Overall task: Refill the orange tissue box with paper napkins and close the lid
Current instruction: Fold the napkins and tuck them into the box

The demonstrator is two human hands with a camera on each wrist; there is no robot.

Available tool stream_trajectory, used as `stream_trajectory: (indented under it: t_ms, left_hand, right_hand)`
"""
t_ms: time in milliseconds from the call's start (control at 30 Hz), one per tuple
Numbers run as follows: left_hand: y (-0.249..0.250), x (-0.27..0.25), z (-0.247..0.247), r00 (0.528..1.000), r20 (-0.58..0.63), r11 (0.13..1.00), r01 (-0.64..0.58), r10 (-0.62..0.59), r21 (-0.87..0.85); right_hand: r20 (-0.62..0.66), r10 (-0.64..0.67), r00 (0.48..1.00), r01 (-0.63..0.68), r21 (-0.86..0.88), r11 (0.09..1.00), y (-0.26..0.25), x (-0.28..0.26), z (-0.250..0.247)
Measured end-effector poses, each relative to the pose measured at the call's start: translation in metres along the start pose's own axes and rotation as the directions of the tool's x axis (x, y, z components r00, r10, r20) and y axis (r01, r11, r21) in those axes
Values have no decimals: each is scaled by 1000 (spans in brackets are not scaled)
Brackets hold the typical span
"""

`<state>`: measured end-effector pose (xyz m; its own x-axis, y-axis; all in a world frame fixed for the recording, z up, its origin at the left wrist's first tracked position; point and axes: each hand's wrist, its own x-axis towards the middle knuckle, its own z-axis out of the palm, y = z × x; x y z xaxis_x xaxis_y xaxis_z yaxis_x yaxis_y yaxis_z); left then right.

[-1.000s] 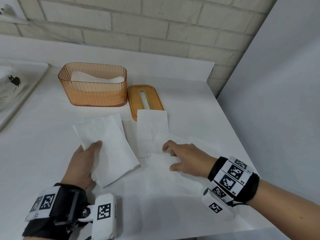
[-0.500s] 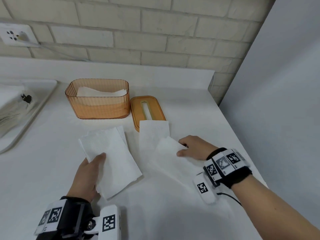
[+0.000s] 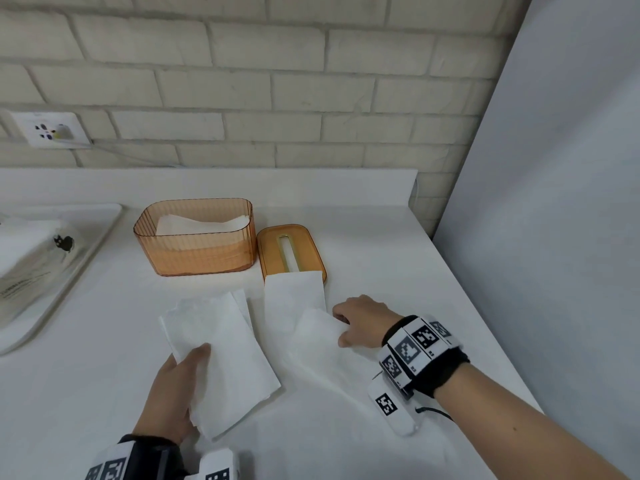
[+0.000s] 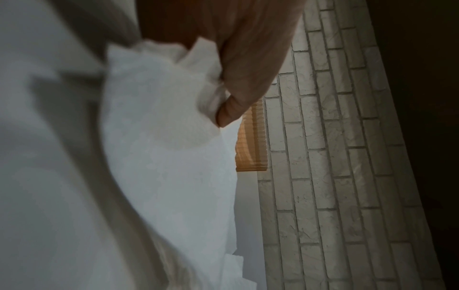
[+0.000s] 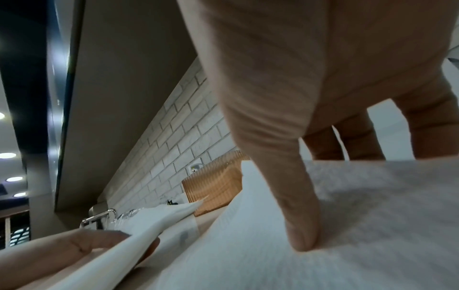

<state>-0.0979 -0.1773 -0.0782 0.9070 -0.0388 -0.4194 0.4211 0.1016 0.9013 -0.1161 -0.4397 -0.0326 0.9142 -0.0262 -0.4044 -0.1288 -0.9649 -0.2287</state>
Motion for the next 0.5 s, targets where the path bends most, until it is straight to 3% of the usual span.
stream_trajectory:
  t_ms: [267,400,500]
  left_hand:
    - [-1,5,-1,1000,12,1000,23,-23,-12]
    - [-1,5,-2,1000,16,1000,19,-19,-2]
    - [-2,6,-2,999,20,1000,26,-26,0]
  right_hand:
    - [-95,-71,993,97,304,948,10,-7,-22]
    - [-234,-53,971,168,506,846,14,-11,-44]
    - [-323,-13,946,233,654,720,15,-18,-58]
